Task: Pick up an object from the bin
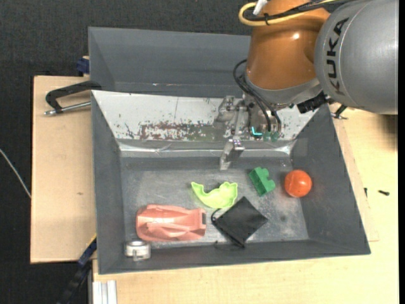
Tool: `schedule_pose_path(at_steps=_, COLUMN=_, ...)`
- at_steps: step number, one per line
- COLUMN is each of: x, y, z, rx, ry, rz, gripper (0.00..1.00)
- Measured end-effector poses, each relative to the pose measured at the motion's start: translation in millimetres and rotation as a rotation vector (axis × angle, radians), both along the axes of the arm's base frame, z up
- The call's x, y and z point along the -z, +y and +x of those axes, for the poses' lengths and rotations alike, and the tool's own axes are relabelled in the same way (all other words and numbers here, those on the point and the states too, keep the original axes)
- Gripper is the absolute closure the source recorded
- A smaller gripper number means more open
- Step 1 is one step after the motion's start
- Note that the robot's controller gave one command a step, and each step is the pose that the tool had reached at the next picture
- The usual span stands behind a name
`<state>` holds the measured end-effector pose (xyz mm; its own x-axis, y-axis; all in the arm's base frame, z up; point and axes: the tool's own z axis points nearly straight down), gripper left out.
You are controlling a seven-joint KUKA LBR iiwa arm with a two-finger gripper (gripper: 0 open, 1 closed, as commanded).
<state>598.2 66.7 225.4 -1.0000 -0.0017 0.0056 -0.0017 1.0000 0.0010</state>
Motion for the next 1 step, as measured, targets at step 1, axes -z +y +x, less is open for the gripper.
schedule_pose_path(at_steps=1, x=-4.7, y=-0.4, z=1.6, rx=0.001, ry=-0.009, rz=0.001, gripper=0.00)
